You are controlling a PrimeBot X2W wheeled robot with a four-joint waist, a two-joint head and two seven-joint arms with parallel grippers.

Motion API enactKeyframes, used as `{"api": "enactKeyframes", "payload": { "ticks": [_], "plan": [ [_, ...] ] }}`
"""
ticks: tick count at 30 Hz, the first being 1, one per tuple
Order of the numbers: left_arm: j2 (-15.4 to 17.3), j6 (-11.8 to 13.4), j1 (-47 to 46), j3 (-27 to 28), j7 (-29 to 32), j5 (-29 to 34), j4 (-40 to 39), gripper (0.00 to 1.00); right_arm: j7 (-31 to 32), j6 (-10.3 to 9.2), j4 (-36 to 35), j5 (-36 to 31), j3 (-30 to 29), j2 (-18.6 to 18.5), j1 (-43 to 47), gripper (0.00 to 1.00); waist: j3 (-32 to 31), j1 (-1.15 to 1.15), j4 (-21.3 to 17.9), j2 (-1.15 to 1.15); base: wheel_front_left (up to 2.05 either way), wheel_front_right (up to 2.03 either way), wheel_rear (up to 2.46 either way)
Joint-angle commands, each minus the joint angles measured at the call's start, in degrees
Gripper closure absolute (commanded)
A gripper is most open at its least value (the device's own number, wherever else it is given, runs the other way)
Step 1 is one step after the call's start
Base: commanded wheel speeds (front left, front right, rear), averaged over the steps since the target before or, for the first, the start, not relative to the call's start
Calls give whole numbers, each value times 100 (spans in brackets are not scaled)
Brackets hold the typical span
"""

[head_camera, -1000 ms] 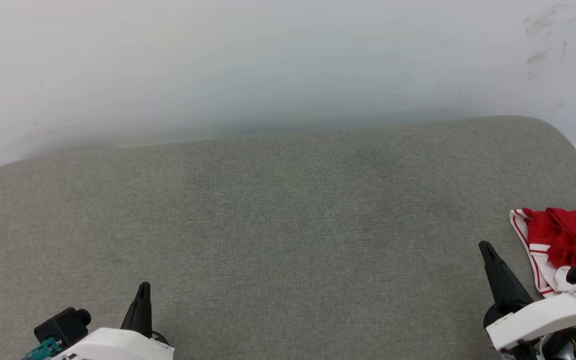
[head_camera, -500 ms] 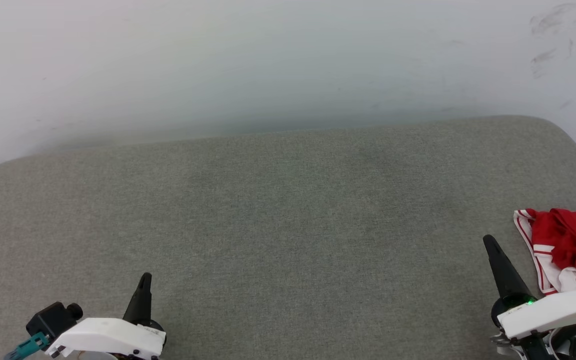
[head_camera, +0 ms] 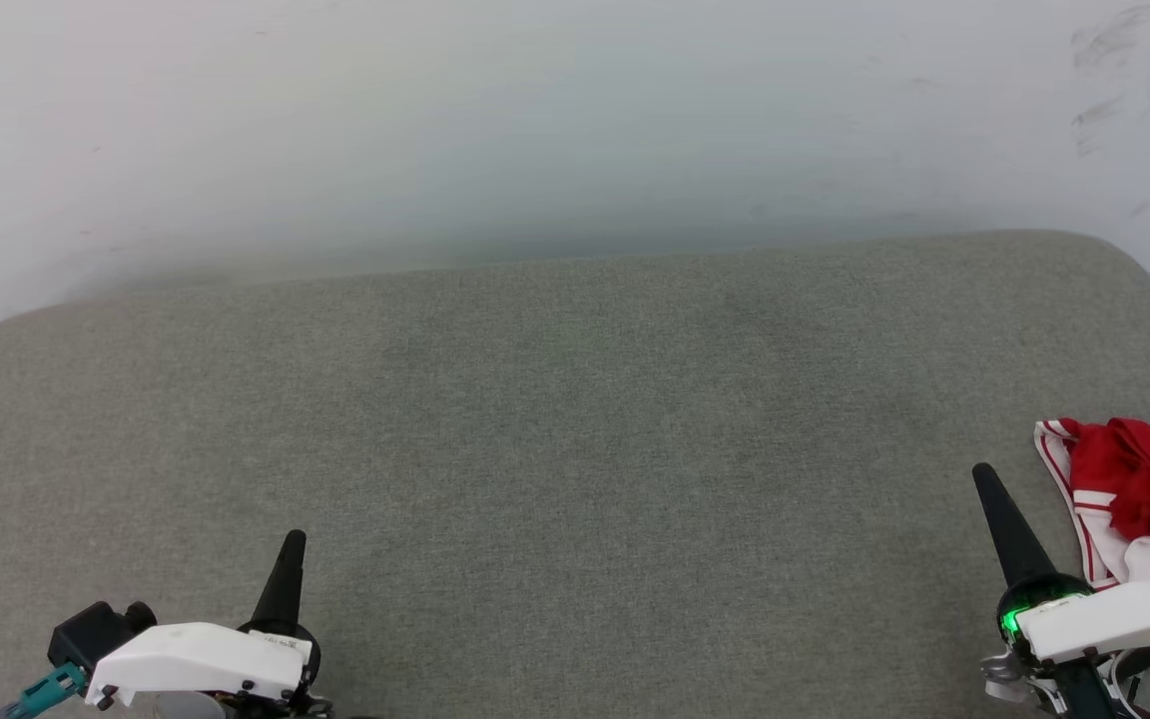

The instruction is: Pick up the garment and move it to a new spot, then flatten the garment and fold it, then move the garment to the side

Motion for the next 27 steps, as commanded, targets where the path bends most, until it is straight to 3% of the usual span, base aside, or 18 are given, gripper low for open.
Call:
{"api": "enactKeyframes", "payload": {
  "ticks": [1, 27],
  "plan": [
    [0, -40, -152, 45, 16, -86, -34, 100, -4, 0, -17, 100, -18, 16, -147, 100, 1, 0, 2, 0, 0, 0, 0],
    [-255, -386, -373, 404, 394, -1200, 157, 100, 28, 0, 278, 1439, -144, 80, -284, 100, 49, 0, 83, 0, 0, 0, 0]
  ]
}}
